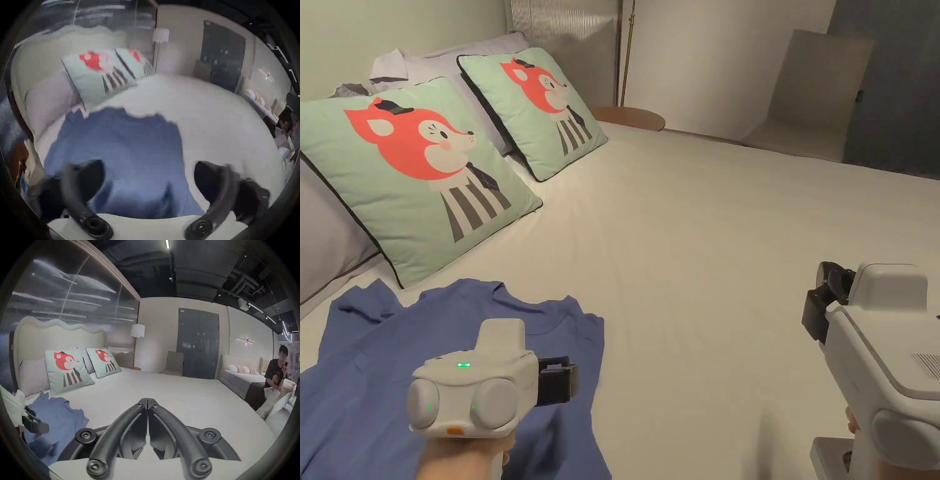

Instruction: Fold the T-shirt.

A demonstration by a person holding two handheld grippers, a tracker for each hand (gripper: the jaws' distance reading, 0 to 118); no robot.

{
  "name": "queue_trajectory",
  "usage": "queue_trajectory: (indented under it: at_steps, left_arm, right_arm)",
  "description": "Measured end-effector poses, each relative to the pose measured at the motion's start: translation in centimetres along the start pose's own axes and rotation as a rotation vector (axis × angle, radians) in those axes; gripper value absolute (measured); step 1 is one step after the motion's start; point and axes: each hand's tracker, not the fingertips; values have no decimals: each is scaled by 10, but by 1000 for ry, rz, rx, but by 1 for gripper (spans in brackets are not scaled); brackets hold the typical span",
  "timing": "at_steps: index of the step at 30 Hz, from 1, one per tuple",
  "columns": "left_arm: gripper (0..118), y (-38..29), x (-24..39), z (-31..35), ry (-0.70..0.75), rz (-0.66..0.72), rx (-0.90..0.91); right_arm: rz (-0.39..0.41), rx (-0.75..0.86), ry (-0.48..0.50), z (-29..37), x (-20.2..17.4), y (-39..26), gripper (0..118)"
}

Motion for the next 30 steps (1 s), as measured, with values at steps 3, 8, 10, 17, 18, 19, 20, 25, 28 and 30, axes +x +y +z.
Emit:
queue_trajectory:
  at_steps: [3,8,10,17,18,19,20,25,28,30]
  left_arm:
    - [107,-14,-3,-21,28,-32,-77]
    - [66,-35,-3,-41,44,-36,-156]
    - [54,-38,-2,-40,56,-32,-145]
    - [4,-8,-9,-5,5,91,-36]
    - [4,-2,-9,6,12,94,9]
    - [4,5,-6,19,17,77,65]
    - [4,11,-5,29,17,75,99]
    - [4,50,22,98,-122,64,314]
    - [4,66,52,133,-209,12,427]
    - [4,75,77,154,-295,-17,492]
  right_arm:
    - [-6,-28,-2,-10,1,-9,0]
    - [-14,-68,2,-18,1,-22,0]
    - [-11,-78,3,-19,2,-25,0]
    - [-33,-60,-6,-7,16,-17,0]
    - [-36,-51,-12,-3,20,-14,0]
    - [-38,-42,-17,2,24,-11,0]
    - [-42,-35,-21,5,28,-9,0]
    - [-75,21,-68,31,55,4,0]
    - [-97,51,-103,49,75,11,0]
    - [-108,73,-133,64,90,15,0]
